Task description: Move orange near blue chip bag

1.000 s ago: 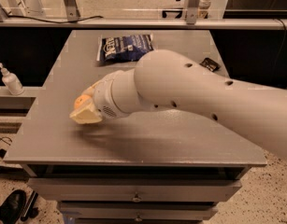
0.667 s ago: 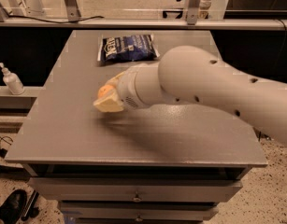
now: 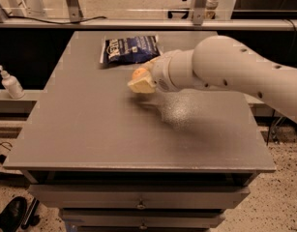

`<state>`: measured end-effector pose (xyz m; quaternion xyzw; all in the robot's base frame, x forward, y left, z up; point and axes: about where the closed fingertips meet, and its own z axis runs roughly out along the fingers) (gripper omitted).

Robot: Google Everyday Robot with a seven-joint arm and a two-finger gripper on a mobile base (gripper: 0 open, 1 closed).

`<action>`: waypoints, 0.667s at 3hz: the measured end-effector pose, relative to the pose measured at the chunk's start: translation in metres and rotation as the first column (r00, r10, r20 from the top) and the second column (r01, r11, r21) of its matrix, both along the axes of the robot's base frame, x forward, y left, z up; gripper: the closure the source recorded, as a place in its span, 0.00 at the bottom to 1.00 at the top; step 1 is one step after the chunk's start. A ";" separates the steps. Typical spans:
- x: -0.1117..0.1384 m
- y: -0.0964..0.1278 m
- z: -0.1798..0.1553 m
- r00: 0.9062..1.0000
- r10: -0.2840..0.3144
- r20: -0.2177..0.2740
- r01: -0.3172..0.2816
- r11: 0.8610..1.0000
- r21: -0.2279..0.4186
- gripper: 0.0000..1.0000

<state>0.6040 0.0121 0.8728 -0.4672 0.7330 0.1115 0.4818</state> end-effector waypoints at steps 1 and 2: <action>0.046 -0.012 -0.004 0.999 -0.033 0.015 0.033 0.999 0.019 1.00; 0.078 -0.020 -0.006 0.998 -0.059 0.034 0.058 0.998 0.032 1.00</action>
Offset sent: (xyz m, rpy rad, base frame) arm 0.1198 -0.0333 -0.0087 0.0474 -0.0566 -0.0970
